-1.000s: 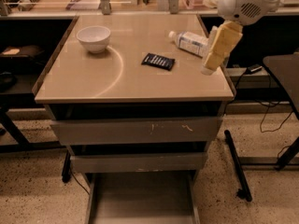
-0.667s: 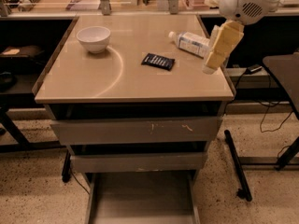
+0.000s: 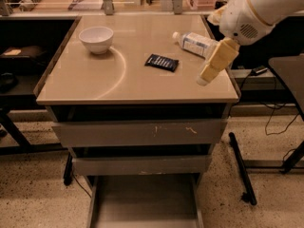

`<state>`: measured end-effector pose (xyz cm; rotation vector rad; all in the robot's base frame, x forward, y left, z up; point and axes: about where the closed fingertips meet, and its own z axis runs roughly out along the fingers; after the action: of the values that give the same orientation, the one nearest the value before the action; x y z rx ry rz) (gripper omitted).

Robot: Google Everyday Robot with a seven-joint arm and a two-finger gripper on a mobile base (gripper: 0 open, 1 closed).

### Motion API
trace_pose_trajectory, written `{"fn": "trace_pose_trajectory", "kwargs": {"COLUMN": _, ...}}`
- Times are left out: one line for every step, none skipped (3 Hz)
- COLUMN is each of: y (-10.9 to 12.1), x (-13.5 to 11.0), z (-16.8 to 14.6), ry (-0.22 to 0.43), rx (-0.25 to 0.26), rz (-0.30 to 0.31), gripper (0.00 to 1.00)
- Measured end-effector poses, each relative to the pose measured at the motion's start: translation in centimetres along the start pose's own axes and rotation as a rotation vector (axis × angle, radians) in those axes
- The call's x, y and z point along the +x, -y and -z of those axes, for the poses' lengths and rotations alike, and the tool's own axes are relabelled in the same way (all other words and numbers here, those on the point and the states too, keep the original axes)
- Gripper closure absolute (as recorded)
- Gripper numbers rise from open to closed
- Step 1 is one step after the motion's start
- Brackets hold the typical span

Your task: Place rxbar blueberry into bottom drawer

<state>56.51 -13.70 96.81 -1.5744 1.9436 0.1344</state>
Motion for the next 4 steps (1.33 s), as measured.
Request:
{"fn": "trace_pose_trajectory", "kwargs": {"y": 1.3, "x": 1.9, "z": -4.2, "ry": 0.162, "rx": 0.010, "rz": -0.208, "gripper": 0.00}}
{"fn": "trace_pose_trajectory", "kwargs": {"y": 4.1, "x": 2.7, "z": -8.2, "ry": 0.252, "rx": 0.006, "rz": -0.362, "gripper": 0.00}}
{"fn": "trace_pose_trajectory", "kwargs": {"y": 4.1, "x": 2.6, "z": -8.6, "ry": 0.254, "rx": 0.011, "rz": -0.355, "gripper": 0.00}}
{"fn": "trace_pose_trajectory", "kwargs": {"y": 5.1, "x": 2.0, "z": -11.0, "ry": 0.270, "rx": 0.036, "rz": -0.329, "gripper": 0.00}}
